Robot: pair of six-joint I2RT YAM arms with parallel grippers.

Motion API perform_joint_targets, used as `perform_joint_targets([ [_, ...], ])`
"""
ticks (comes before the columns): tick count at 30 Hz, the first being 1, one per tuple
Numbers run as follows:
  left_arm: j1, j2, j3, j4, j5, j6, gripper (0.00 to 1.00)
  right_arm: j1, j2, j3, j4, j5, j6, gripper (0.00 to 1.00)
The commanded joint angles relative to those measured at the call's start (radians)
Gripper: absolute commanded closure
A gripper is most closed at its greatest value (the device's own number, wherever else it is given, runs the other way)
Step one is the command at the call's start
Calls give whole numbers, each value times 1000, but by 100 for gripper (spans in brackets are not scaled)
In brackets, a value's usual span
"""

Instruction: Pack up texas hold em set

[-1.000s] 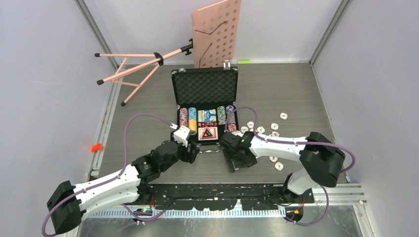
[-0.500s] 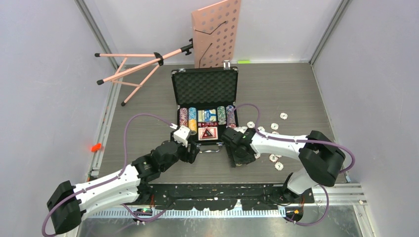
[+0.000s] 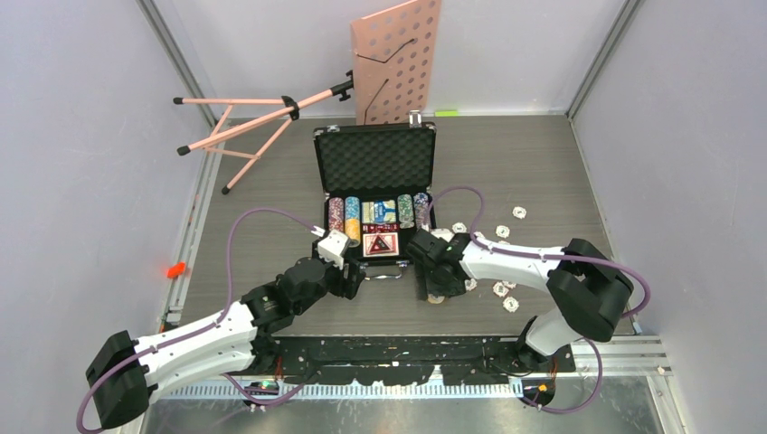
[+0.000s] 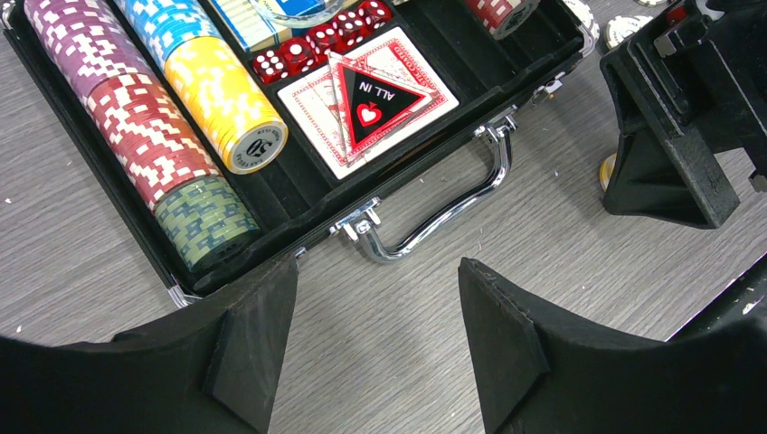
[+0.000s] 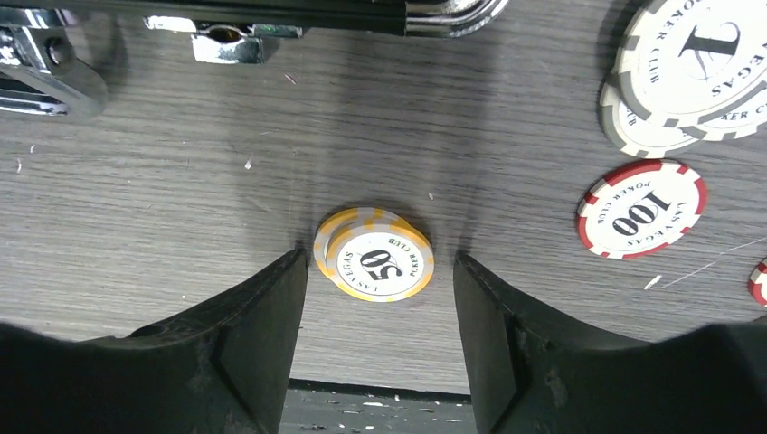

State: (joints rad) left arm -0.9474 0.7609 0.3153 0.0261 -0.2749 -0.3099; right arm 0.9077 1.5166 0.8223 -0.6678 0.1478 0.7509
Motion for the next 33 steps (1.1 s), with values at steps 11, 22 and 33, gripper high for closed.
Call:
perform_joint_targets([
  [11,-2,-6,2,49,6,3,31,55,100,62,-51,112,106,44],
  [22,-2,-18,-2,43,8,0,31,18,42,-19,-7,78,162,40],
  [33,-2,-15,-1,41,6,0,31,14,88,-43,57,8,157,50],
])
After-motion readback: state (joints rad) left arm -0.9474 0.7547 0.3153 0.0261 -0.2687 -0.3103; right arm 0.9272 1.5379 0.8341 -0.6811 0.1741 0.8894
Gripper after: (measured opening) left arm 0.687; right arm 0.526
